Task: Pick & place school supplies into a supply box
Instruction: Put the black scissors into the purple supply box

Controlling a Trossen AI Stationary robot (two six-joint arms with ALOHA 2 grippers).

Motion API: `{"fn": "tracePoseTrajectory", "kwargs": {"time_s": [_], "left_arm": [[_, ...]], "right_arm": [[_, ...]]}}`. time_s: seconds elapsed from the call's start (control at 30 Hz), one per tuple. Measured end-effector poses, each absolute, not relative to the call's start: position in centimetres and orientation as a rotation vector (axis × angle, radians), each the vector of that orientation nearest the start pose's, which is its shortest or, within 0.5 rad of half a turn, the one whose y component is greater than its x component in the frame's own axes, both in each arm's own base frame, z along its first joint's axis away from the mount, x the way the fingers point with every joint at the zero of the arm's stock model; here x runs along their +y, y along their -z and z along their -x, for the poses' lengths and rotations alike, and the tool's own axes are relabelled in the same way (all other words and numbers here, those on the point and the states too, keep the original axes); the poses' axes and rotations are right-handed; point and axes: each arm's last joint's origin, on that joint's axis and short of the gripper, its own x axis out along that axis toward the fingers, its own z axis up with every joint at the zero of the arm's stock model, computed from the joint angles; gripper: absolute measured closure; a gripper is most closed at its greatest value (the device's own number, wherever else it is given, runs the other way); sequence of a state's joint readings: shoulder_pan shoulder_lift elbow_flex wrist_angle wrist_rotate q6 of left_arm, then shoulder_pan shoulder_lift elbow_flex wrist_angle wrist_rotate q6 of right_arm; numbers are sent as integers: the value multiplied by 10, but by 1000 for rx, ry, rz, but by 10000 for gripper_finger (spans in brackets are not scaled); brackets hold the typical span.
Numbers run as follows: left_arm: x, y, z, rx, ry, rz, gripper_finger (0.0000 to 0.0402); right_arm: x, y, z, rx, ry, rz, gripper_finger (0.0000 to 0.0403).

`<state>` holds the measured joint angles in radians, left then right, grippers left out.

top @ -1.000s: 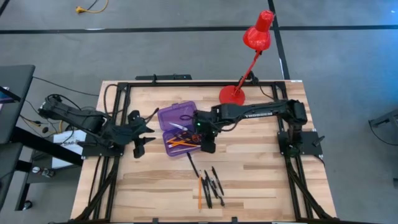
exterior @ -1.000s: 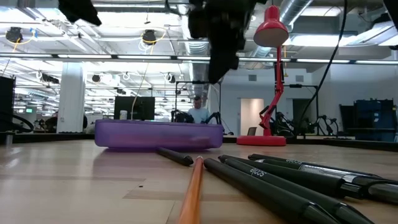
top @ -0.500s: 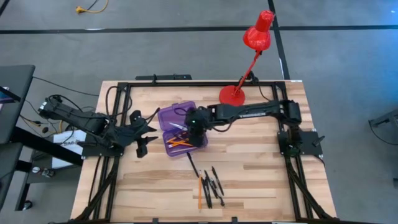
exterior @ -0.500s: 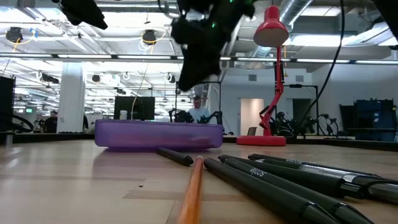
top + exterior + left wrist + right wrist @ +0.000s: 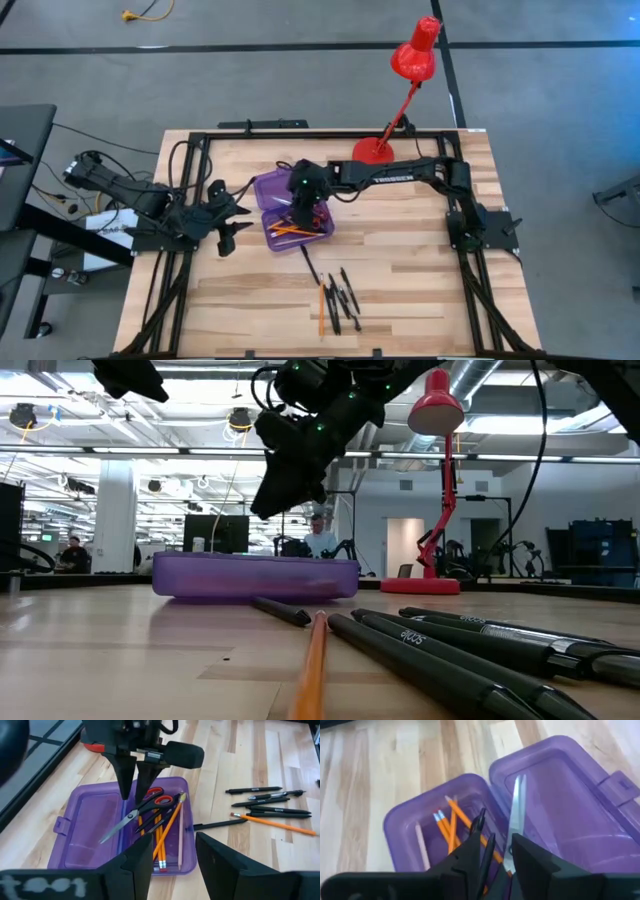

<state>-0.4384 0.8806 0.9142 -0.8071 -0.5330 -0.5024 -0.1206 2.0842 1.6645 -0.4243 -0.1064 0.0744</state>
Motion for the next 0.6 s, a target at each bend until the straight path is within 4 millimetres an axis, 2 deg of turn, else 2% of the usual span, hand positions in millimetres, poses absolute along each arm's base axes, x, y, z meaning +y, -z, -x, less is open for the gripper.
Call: {"fn": "tracePoseTrajectory", "kwargs": {"time_s": [0.23, 0.33, 0.43, 0.6], "left_arm": [[-55, -310, -151, 635, -283, 117, 264], [-55, -310, -151, 631, -290, 117, 264], [-55, -310, -151, 628, -297, 130, 264], [-55, -310, -151, 625, -302, 135, 264]], "right_arm": [[-59, -210, -464, 807, 44, -145, 219], [-61, -201, -468, 821, 50, -146, 196], [-65, -193, -469, 839, 70, -157, 185], [-69, -185, -472, 846, 58, -155, 192]]}}
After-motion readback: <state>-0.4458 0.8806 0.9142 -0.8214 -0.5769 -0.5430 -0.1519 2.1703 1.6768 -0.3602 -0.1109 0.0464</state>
